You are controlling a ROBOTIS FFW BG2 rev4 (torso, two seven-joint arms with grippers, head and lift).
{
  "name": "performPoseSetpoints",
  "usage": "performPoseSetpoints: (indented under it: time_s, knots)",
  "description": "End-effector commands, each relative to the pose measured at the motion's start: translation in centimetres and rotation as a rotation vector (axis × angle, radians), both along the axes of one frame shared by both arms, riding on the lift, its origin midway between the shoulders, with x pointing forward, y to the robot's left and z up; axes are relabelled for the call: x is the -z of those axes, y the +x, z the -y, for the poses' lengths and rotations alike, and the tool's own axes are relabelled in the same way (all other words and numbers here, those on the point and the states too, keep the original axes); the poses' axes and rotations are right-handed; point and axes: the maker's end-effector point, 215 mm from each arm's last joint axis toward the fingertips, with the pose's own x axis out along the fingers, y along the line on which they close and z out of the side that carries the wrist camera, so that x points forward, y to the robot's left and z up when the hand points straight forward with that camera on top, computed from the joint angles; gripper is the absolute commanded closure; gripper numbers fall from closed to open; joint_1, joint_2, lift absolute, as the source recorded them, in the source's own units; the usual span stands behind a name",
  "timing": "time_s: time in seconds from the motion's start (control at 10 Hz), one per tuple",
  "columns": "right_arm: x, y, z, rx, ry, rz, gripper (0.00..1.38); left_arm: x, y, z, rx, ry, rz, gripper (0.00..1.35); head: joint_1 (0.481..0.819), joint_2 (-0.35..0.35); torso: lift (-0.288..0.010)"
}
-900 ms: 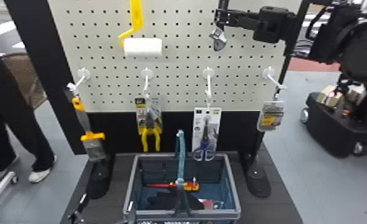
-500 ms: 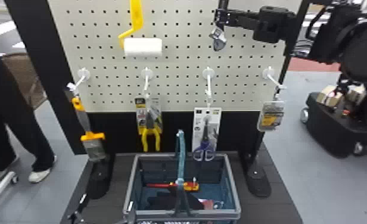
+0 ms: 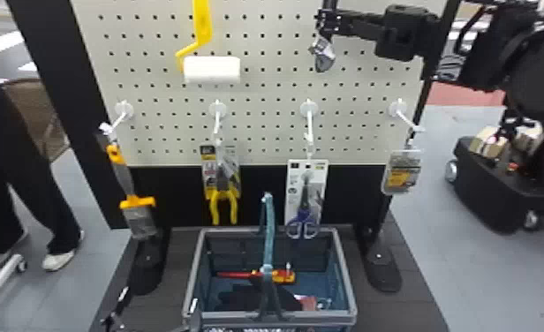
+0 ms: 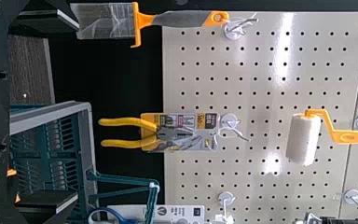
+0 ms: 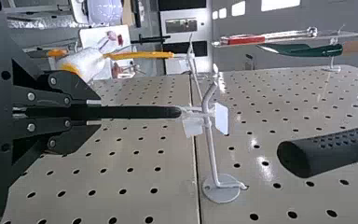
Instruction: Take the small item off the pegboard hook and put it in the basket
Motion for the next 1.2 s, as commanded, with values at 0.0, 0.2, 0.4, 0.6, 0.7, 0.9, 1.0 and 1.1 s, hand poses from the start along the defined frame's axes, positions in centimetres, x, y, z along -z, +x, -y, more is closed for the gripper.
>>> performPoseSetpoints:
  time_s: [0.0, 0.2, 0.4, 0.6, 0.7, 0.9, 1.0, 1.1]
  knots:
    - [-0.4, -0.4, -0.2, -0.003, -0.002, 0.014, 1.17, 0.1, -0.1, 0.0, 0.0, 0.0, -0.003, 0.05, 0.549, 0.0, -0.1]
    - [-0.8, -0.9, -0.3, -0.008, -0.003, 0.029, 1.17, 0.2, -0.1, 0.0, 0.0, 0.001, -0.004, 0.05, 0.549, 0.0, -0.1]
    - [-1.2, -1.3, -0.2, -0.009, -0.002, 0.043, 1.17, 0.2, -0.1, 0.1, 0.002, 0.001, -0.006, 0.05, 0.549, 0.0, -0.1]
    - [-1.3, -1.5, 0.1, -0.003, 0.001, 0.048, 1.17, 0.2, -0.1, 0.1, 0.002, 0.001, -0.006, 0.05, 0.549, 0.0, -0.1]
    - [-1.3, -1.4, 0.4, 0.005, 0.001, 0.048, 1.17, 0.3, -0.1, 0.1, 0.004, 0.001, -0.008, 0.05, 0.549, 0.0, -0.1]
    - [-1.7, -1.7, 0.5, 0.005, -0.004, 0.058, 1.17, 0.3, -0.1, 0.1, 0.004, 0.001, -0.008, 0.05, 0.549, 0.0, -0.1]
    - [-1.8, -1.9, 0.5, 0.006, -0.008, 0.062, 1.17, 0.3, -0.1, 0.2, 0.005, 0.0, -0.009, 0.05, 0.549, 0.0, -0.1]
    - [-1.7, -1.9, 0.5, 0.005, -0.009, 0.061, 1.17, 0.4, -0.1, 0.2, 0.005, 0.001, -0.011, 0.05, 0.549, 0.0, -0.1]
